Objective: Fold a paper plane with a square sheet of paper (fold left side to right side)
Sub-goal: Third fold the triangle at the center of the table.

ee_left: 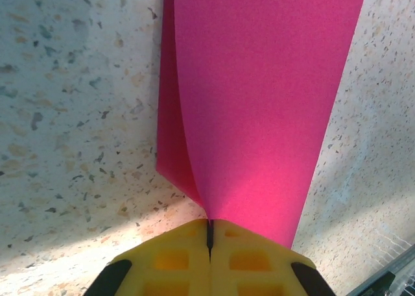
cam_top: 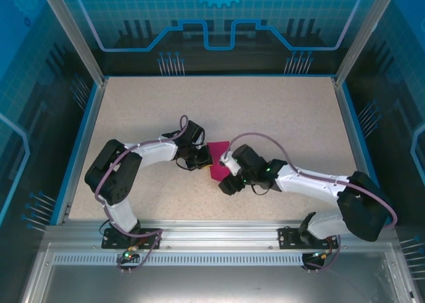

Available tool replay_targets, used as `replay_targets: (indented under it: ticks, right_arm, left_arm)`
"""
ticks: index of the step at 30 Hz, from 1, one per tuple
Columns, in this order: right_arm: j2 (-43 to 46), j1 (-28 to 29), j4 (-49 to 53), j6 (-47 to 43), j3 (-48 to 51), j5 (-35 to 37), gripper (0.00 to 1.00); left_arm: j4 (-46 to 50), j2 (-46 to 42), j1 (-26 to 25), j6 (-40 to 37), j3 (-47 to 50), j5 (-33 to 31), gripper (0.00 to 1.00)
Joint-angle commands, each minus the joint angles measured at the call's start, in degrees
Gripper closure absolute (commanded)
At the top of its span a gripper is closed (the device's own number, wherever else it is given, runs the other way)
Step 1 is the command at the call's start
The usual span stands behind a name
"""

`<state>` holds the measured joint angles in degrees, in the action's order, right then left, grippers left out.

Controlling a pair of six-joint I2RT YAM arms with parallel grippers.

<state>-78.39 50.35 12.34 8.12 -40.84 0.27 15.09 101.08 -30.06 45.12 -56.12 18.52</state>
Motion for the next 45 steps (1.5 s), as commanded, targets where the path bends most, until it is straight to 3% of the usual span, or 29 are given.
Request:
replay_targets:
  ticks: [1,7,14,19,24,26,31,36,39,45]
  right_arm:
    - [-2.25,4.82,-4.22,-3.7,-0.94,8.98,0.3]
    - [-11.72,10.56,-4.99,-8.47,-6.31,15.18,0.31]
    - [-17.14,11.29,-6.47,-11.58,-10.43,17.39,0.37]
    - [-18.53,10.5,-6.54,-11.94,-12.12,17.23,0.59]
    - [-17.2,9.33,-6.19,-11.81,-11.3,15.47,1.0]
    - [-16.9,8.91,-5.38,-11.82,-11.05,14.37,1.0]
    - [-15.86,7.88,-4.16,-11.33,-9.88,11.57,1.0]
    - [-15.54,6.98,-4.08,-10.73,-9.87,10.0,1.0]
    - [-15.64,6.59,-4.08,-10.36,-9.87,9.5,1.0]
    - [-16.0,6.22,-3.86,-10.09,-9.87,9.19,1.0]
  left_arm:
    - [2.06,-0.1,-0.48,0.93,-1.54,1.25,0.95]
    - [2.29,0.01,-0.7,0.85,-1.7,1.37,0.95]
    - [2.66,0.1,-0.69,0.63,-1.98,1.5,0.95]
    - [3.0,-0.01,-0.69,0.32,-1.98,1.47,0.95]
    - [4.28,-1.13,-0.65,-0.88,-2.18,0.68,0.94]
    - [4.98,-1.7,-0.52,-1.62,-2.16,0.31,0.91]
    - [7.26,-4.21,0.54,-3.51,-1.57,-0.59,0.72]
    - [9.87,-7.91,2.62,-5.66,-0.84,-1.33,0.62]
    - [10.84,-8.79,3.85,-6.77,-1.46,-1.31,0.61]
    - [11.09,-2.07,4.0,-9.5,-8.96,0.32,0.72]
